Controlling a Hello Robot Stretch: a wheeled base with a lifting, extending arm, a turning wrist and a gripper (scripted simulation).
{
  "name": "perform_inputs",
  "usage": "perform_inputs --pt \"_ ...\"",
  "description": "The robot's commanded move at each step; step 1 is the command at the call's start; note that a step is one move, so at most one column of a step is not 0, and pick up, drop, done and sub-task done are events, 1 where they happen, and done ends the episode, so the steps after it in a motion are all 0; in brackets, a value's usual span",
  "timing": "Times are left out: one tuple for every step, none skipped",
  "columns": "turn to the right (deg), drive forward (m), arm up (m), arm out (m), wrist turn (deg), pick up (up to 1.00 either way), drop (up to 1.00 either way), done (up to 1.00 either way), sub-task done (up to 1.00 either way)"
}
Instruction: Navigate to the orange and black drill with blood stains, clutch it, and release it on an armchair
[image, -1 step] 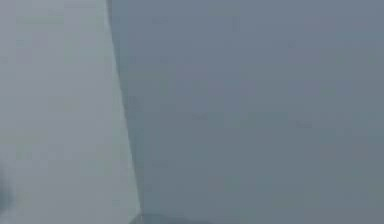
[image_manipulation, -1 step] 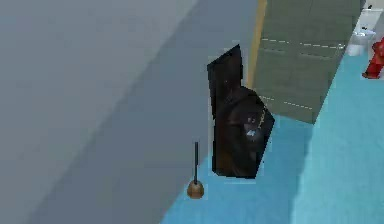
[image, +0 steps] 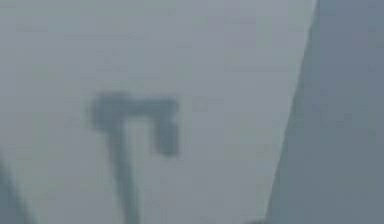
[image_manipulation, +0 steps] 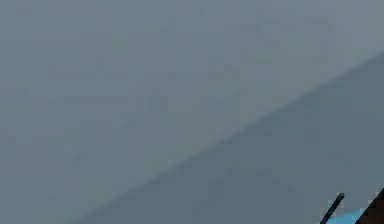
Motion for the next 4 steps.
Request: perform_inputs --pt "-45.0 0.00 0.00 0.00 0.0 0.00 0.00 0.00 0.00" --pt "-45.0 0.00 0.00 0.00 0.0 0.00 0.00 0.00 0.00" --pt "-6.0 0.00 0.00 0.00 0.0 0.00 0.00 0.00 0.00" --pt "0.0 1.00 0.00 0.00 0.0 0.00 0.00 0.00 0.00"
